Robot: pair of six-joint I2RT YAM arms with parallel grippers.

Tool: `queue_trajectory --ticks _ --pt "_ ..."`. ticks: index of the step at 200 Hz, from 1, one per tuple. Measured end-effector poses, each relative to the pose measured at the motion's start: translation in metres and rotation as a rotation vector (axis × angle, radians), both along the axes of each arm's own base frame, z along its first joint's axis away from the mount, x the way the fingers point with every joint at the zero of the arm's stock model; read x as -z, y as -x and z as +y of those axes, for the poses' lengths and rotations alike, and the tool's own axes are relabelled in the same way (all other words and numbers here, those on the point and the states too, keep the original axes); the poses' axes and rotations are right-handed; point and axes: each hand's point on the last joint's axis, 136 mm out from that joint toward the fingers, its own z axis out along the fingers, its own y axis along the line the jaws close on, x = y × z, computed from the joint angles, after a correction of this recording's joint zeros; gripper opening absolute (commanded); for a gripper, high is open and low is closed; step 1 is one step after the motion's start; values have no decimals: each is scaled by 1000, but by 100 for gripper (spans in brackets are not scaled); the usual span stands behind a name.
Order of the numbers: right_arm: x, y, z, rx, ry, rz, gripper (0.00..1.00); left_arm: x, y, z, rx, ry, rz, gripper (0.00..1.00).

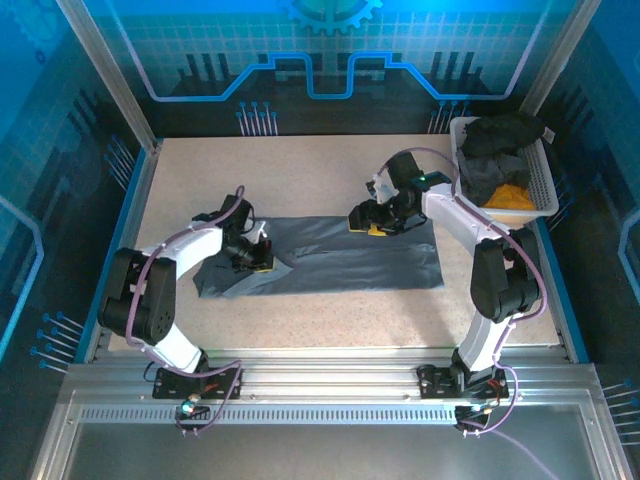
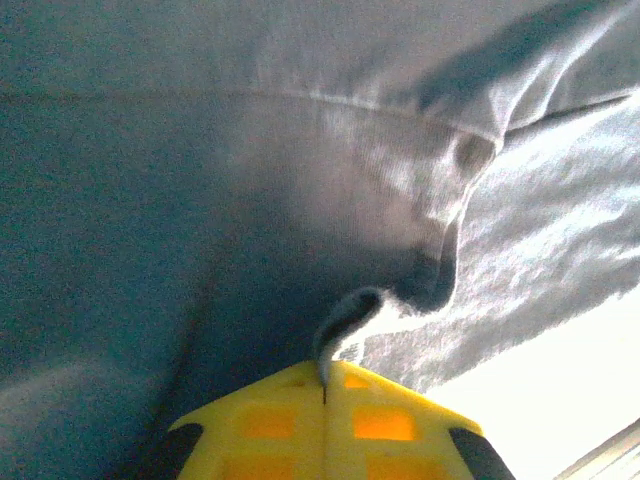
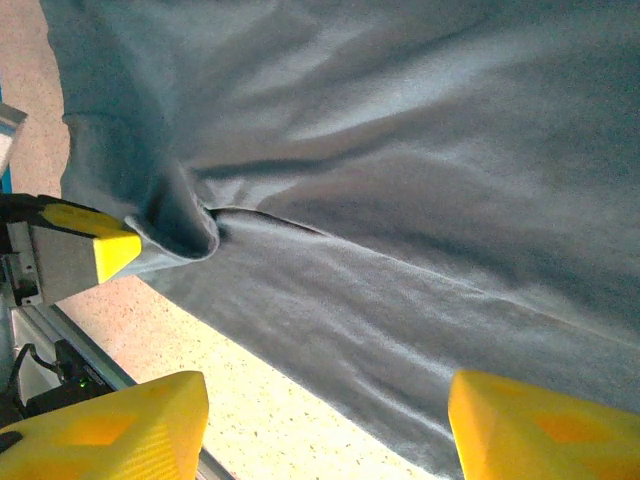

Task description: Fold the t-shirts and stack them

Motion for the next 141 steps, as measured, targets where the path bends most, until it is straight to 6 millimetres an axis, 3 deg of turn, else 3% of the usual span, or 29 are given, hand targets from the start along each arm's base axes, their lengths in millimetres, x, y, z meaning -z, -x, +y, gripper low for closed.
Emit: queue_trajectory --ticks 35,67,123,141 --pt "0 -1 0 0 -2 -5 65 -2 14 -12 5 -12 14 0" --pt "0 -1 0 0 -2 -5 65 -7 29 -29 29 2 13 16" --pt "3 1 0 0 2 3 64 9 67 -48 54 47 130 23" --pt "3 1 0 0 1 3 65 8 71 -46 41 36 148 35"
